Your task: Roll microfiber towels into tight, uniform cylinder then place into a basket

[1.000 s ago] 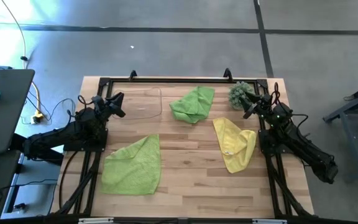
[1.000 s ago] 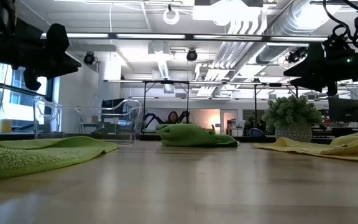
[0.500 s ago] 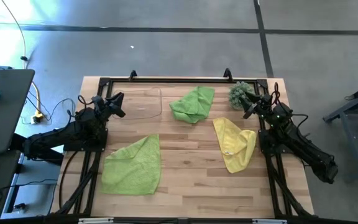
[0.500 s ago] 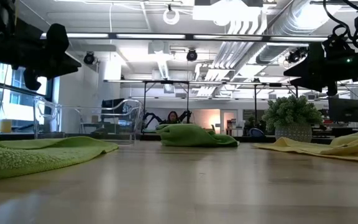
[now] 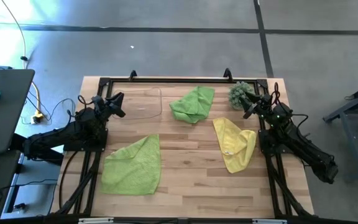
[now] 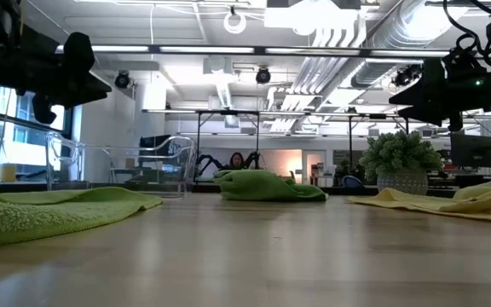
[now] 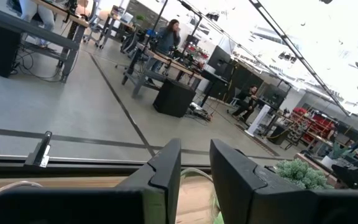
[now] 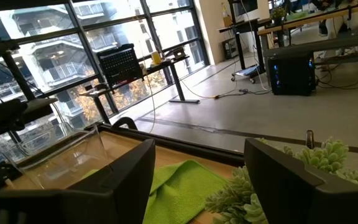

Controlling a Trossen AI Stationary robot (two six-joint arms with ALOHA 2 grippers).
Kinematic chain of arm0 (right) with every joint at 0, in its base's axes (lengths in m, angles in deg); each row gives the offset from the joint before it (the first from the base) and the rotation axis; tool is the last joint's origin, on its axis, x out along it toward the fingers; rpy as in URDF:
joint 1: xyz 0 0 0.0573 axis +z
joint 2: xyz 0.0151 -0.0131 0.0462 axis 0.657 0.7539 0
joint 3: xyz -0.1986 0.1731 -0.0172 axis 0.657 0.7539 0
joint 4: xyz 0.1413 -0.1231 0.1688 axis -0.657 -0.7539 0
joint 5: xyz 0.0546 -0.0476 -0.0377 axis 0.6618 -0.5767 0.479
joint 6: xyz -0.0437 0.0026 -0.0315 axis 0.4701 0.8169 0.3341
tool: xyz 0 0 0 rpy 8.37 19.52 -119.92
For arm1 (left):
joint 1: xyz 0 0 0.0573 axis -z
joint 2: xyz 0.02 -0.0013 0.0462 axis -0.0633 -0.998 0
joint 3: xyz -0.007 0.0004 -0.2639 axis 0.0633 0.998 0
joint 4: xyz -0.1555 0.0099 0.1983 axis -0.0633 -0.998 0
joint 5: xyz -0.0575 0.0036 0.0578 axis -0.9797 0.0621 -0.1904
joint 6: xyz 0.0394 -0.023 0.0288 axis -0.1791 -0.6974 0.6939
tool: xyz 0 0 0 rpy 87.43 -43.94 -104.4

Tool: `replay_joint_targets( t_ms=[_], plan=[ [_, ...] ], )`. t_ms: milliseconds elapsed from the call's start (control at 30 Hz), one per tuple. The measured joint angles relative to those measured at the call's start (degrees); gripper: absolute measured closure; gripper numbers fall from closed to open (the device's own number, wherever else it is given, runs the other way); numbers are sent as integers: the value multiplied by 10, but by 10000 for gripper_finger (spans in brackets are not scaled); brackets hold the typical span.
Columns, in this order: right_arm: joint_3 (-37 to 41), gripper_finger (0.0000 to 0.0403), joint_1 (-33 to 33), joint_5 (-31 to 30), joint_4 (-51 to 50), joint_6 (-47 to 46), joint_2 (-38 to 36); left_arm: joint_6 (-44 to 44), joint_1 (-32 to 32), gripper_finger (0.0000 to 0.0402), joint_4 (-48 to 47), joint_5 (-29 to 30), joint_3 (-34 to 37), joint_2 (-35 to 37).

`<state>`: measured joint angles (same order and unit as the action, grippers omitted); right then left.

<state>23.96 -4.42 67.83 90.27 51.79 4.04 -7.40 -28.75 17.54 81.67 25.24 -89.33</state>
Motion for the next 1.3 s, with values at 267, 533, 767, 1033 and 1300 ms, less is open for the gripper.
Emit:
replay_joint_targets(
  t_ms=[267, 533, 767, 1033, 1300],
  plan=[
    [0, 163, 0, 0, 2, 0, 0, 0, 0, 326, 0, 0, 0, 0],
    [0, 163, 0, 0, 12, -75, 0, 0, 0, 326, 0, 0, 0, 0],
    [0, 163, 0, 0, 43, -125, 0, 0, 0, 326, 0, 0, 0, 0],
    [0, 163, 0, -8, 72, -125, 0, 0, 0, 326, 0, 0, 0, 0],
    [0, 163, 1, 2, 71, -75, 0, 0, 0, 326, 0, 0, 0, 0]
  ],
)
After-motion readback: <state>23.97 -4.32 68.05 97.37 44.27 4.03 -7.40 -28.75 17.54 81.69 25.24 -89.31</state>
